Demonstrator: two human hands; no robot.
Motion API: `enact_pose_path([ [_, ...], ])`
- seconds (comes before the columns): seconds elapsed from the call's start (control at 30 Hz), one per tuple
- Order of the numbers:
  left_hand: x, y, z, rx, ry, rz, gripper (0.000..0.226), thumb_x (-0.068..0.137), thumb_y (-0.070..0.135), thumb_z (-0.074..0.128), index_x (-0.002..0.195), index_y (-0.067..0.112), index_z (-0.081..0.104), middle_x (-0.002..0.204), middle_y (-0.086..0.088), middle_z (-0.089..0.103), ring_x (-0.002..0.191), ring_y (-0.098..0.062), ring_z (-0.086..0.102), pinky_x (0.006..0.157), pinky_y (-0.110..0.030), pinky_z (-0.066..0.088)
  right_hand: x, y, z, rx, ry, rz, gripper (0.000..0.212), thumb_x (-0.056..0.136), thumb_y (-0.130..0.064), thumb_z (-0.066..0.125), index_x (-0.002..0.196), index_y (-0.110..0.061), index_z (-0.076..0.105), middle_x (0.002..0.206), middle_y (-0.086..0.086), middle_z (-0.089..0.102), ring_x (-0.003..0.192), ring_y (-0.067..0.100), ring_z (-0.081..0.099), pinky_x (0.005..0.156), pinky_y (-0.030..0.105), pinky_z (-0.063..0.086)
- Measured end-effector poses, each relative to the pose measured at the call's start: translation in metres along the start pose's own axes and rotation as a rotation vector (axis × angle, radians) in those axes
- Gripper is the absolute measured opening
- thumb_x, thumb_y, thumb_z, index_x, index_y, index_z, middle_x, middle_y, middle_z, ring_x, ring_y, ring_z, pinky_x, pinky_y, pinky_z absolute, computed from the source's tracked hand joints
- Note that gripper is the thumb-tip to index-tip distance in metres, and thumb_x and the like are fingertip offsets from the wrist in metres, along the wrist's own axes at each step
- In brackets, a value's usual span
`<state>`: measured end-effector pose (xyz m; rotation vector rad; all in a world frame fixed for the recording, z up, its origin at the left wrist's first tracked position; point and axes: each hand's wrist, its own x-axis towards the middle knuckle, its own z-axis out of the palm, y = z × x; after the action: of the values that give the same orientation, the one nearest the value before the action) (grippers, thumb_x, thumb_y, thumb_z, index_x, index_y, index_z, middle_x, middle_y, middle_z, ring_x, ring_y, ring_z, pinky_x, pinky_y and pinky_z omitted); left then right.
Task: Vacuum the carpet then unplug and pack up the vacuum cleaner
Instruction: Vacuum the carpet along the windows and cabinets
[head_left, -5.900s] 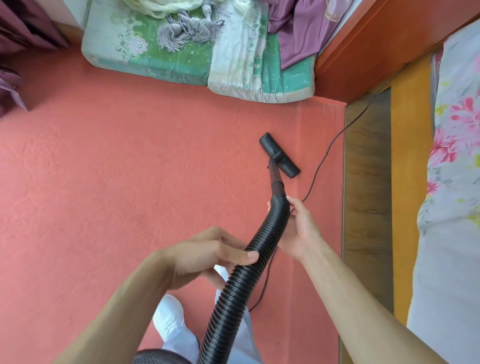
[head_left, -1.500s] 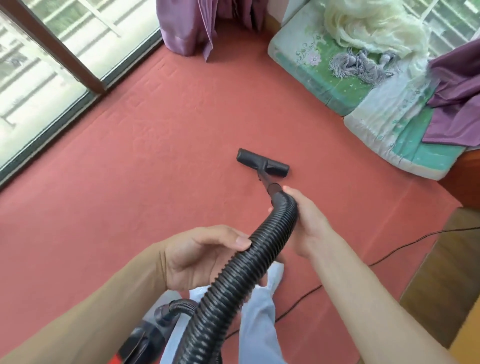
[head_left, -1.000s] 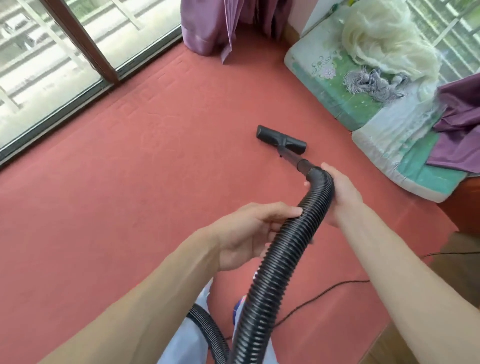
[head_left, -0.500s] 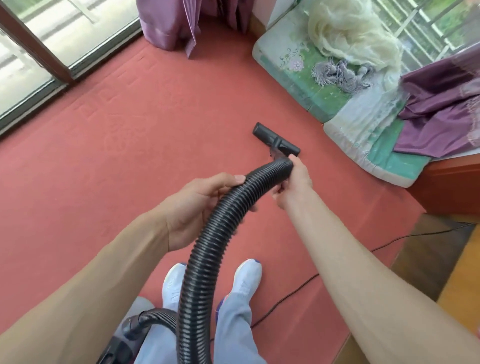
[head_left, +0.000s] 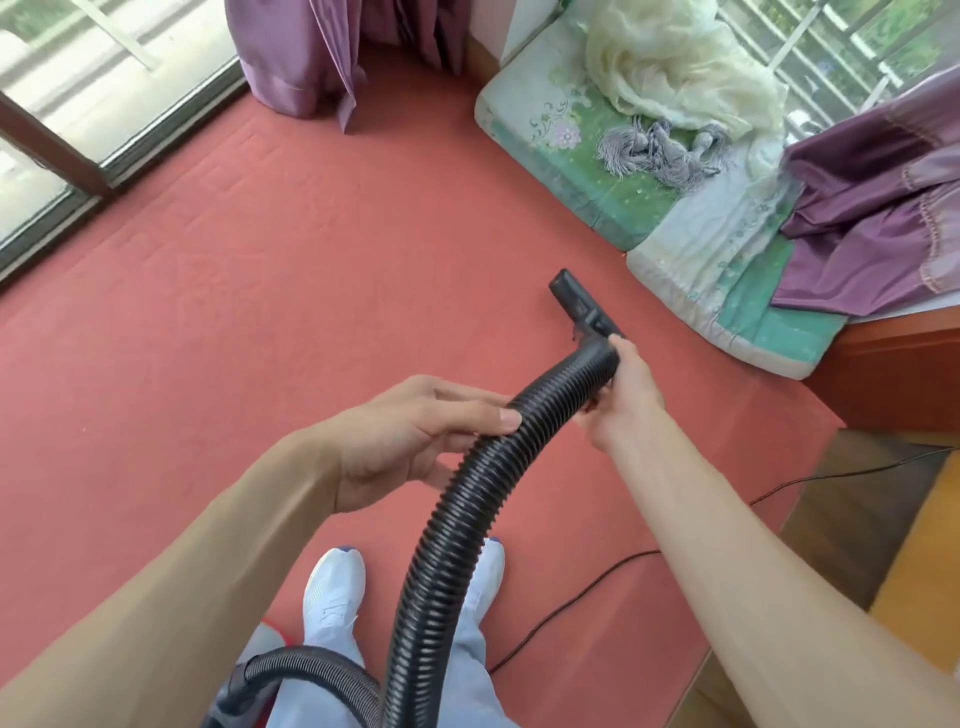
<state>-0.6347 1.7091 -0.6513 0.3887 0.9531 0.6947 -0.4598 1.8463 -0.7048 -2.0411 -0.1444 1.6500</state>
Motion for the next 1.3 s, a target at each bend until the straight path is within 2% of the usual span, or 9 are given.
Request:
enact_pose_path([
  [0.3,0.079,-0.006,0.03,0.005,0.2,-0.009,0.025,0.092,0.022,0.069,0.115,0.017,0.075,0.096,0.0,0.072,0.089,-0.015,0.061,0.074,-0.032,0.056,0.077,-0.034,0.015,-0.122,-0.039,-0.112,0.049,0.091,-0.031,0.067,0.131,-0.007,0.054,0.104,0.01,0.065,0.087,0.023,0.061,0.074,0.032,0.051],
  [0.43,0.095,-0.004,0.031,0.048,0.212,0.065,0.024,0.094,0.019,0.066,0.114,0.009,0.073,0.088,0.001,0.067,0.086,-0.016,0.057,0.075,-0.035,0.055,0.082,-0.041,0.048,-0.232,-0.022,-0.164,0.044,0.091,-0.033,0.066,0.126,-0.008,0.055,0.081,0.005,0.064,0.057,0.017,0.06,0.043,0.018,0.047],
  [0.57,0.08,-0.006,0.014,-0.011,0.234,0.093,0.029,0.096,0.024,0.062,0.119,0.01,0.071,0.094,0.0,0.063,0.089,-0.016,0.053,0.076,-0.034,0.05,0.072,-0.035,0.061,-0.219,-0.069,-0.102,0.034,0.094,-0.031,0.062,0.123,-0.013,0.059,0.08,0.001,0.059,0.059,0.013,0.052,0.061,0.024,0.046],
  [0.7,0.049,-0.002,-0.01,-0.054,-0.041,0.063,0.032,0.092,0.024,0.066,0.12,0.01,0.071,0.1,-0.002,0.065,0.085,-0.009,0.064,0.067,-0.024,0.055,0.052,-0.029,0.04,-0.283,-0.102,-0.056,0.023,0.091,-0.033,0.064,0.107,-0.017,0.06,0.077,0.002,0.054,0.061,0.014,0.045,0.06,0.024,0.037],
  [0.83,0.023,-0.005,-0.022,-0.107,-0.206,0.048,0.041,0.088,0.026,0.066,0.125,0.009,0.068,0.108,-0.011,0.062,0.089,-0.012,0.064,0.074,-0.026,0.057,0.034,-0.023,0.025,-0.306,-0.21,0.016,0.017,0.087,-0.032,0.067,0.088,-0.016,0.059,0.062,0.0,0.05,0.053,0.012,0.04,0.067,0.03,0.04],
  [0.97,0.023,-0.006,-0.02,-0.158,-0.077,0.038,0.038,0.089,0.028,0.069,0.123,0.01,0.07,0.108,-0.007,0.064,0.091,-0.011,0.063,0.072,-0.027,0.056,0.042,-0.021,0.036,-0.38,-0.23,-0.001,0.023,0.091,-0.035,0.063,0.101,-0.016,0.057,0.07,0.001,0.051,0.055,0.011,0.04,0.05,0.023,0.032],
  [1.1,0.046,-0.016,0.0,-0.129,0.232,0.008,0.027,0.094,0.026,0.066,0.116,0.013,0.074,0.096,0.001,0.07,0.089,-0.015,0.06,0.071,-0.029,0.055,0.054,-0.017,0.043,-0.364,-0.165,-0.047,0.029,0.095,-0.036,0.06,0.115,-0.016,0.056,0.086,0.005,0.053,0.072,0.017,0.048,0.065,0.029,0.04],
  [1.2,0.047,-0.026,0.01,-0.143,0.166,0.01,0.03,0.094,0.024,0.066,0.12,0.01,0.071,0.093,0.001,0.068,0.089,-0.017,0.057,0.077,-0.035,0.054,0.049,-0.012,0.046,-0.379,-0.148,-0.083,0.043,0.094,-0.035,0.061,0.129,-0.01,0.058,0.101,0.009,0.056,0.091,0.022,0.053,0.088,0.035,0.047],
  [1.3,0.024,-0.027,0.0,-0.231,-0.041,0.053,0.039,0.092,0.021,0.067,0.128,0.005,0.065,0.1,-0.001,0.065,0.093,-0.017,0.059,0.076,-0.032,0.057,0.022,-0.011,0.049,-0.372,-0.178,-0.098,0.039,0.089,-0.034,0.067,0.119,-0.01,0.063,0.102,0.009,0.061,0.09,0.023,0.054,0.093,0.038,0.05],
])
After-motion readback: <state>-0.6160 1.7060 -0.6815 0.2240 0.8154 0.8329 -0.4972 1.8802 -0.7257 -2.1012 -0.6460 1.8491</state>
